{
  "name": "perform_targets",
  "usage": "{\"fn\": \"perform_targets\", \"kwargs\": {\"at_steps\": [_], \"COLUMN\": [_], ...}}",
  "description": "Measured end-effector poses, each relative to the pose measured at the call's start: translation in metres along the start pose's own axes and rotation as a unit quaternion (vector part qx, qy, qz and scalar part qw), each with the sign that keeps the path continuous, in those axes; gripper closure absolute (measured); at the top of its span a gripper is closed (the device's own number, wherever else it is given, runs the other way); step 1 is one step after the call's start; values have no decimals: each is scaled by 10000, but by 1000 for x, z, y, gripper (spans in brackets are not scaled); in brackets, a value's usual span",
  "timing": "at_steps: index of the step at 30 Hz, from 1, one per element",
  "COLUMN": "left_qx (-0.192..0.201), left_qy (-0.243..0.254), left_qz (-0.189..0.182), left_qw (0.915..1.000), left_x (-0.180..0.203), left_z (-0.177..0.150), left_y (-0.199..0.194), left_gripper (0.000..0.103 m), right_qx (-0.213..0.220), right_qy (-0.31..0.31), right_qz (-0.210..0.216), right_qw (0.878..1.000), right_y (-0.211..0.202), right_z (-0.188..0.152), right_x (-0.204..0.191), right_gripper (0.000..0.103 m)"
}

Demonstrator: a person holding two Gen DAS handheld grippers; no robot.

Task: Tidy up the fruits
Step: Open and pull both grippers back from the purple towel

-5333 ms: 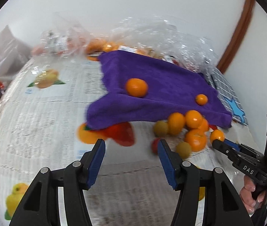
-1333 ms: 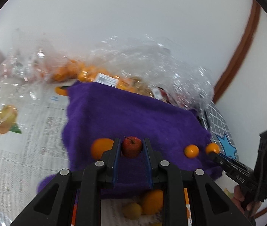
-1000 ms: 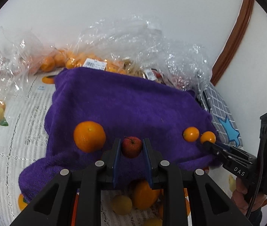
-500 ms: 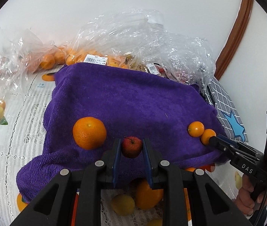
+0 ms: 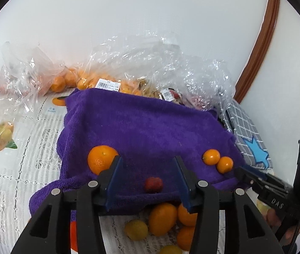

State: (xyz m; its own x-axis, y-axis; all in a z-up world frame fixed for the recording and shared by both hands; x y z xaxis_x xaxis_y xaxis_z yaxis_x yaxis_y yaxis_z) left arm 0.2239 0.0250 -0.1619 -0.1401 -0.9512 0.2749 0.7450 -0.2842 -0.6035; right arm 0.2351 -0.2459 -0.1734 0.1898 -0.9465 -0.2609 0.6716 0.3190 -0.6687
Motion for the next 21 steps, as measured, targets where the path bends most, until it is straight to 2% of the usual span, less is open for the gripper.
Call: {"fn": "perform_targets", "kwargs": {"at_steps": [9, 21], "left_qx": [340, 543], "left_qy": [18, 92], "left_qz": [34, 379], "left_qw": [9994, 9978], "left_x": [3, -16], "left_z": [1, -14], "left_y": [-18, -50], "left_gripper": [54, 54], "right_qx": [308, -216], "right_qy": [8, 29], "right_qz": [-404, -365], "right_qw": [9987, 9991], "right_y": [-34, -49], "right_z": [-13, -51], "right_x": [-18, -42], "right_gripper": [55, 53]}}
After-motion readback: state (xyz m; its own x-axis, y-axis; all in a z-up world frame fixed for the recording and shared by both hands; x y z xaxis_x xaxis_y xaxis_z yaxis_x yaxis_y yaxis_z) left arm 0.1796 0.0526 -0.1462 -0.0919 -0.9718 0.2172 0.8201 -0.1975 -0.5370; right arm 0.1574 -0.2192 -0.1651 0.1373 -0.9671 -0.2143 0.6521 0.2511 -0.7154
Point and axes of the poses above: each gripper's, at about its wrist camera, not at the fingertips, and y roughly the way its jaws point, x to its right, z to its top, the point moved 2 cm from there along y, roughly the way its jaws point, and after that the axes turned 4 degrees about y, right-handed, at the moved point
